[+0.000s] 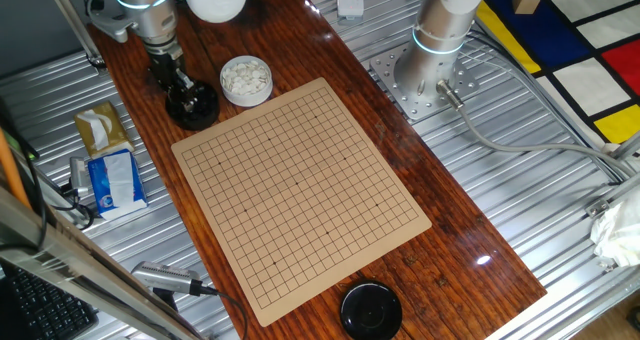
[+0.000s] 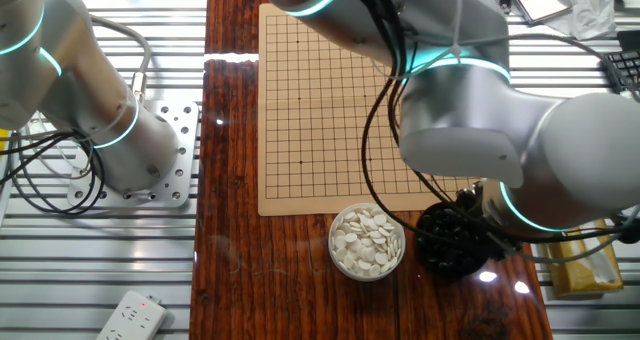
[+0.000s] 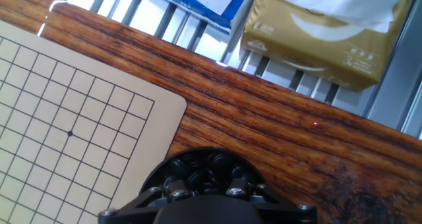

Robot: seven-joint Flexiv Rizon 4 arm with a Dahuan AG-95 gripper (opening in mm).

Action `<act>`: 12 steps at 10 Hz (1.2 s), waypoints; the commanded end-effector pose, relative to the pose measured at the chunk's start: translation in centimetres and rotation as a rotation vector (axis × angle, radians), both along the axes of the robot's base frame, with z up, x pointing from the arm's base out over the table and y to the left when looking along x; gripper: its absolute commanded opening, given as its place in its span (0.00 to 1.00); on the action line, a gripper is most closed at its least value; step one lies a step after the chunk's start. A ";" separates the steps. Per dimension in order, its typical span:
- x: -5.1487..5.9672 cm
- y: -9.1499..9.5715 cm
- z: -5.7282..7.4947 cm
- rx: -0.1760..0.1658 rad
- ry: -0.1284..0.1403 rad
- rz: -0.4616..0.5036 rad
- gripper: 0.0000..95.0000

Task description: Play the first move as black on the 3-4 point in the upper right corner of the Go board

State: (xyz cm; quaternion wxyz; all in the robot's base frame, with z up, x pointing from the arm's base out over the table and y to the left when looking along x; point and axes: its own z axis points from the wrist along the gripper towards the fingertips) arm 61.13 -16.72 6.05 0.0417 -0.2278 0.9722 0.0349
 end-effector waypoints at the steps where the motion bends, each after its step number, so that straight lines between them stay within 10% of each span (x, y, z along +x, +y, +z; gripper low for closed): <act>1: 0.1 0.0 -0.2 -0.001 0.002 -0.002 0.40; 9: -0.1 -0.9 -0.2 -0.011 -0.008 0.017 0.40; 10: -0.1 -0.9 -0.2 -0.009 -0.011 0.015 0.20; 12: -0.1 -0.9 -0.2 -0.009 -0.005 0.010 0.20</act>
